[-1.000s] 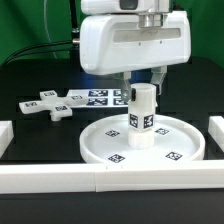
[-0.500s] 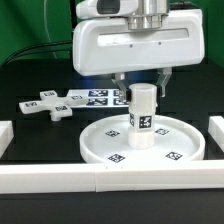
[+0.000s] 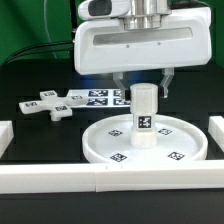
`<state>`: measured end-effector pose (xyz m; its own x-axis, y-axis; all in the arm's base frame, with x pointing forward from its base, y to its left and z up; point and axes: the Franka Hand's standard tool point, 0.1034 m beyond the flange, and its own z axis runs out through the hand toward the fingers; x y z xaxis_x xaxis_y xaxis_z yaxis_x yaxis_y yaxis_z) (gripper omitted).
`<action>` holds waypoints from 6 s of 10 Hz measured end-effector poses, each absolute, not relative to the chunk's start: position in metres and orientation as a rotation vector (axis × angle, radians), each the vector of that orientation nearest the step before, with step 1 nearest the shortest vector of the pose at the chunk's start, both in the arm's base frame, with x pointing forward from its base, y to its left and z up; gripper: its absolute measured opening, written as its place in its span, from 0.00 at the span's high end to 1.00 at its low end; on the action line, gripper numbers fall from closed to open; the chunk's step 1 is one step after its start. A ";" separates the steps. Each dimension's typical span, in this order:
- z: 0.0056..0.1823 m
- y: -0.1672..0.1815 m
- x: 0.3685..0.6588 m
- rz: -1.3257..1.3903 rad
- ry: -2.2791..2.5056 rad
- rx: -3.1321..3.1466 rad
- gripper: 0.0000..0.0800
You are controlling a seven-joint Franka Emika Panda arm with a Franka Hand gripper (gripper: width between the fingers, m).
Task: Assemble round table
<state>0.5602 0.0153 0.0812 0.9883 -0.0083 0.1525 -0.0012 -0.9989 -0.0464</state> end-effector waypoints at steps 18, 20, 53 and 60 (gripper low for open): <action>0.079 0.022 0.556 -0.143 1.476 -2.532 0.48; 0.079 0.022 0.555 -0.109 1.662 -2.386 0.48; 0.084 0.034 0.580 -0.209 -1.118 -2.895 0.19; 0.077 0.033 0.581 -0.138 -1.912 -2.567 0.19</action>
Offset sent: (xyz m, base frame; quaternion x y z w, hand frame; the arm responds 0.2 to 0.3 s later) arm -0.0012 -0.0032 -0.0037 0.0158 -0.0103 0.1481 0.9888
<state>0.5809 0.0330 0.0766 0.2846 0.9581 0.0318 0.9528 -0.2864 0.1011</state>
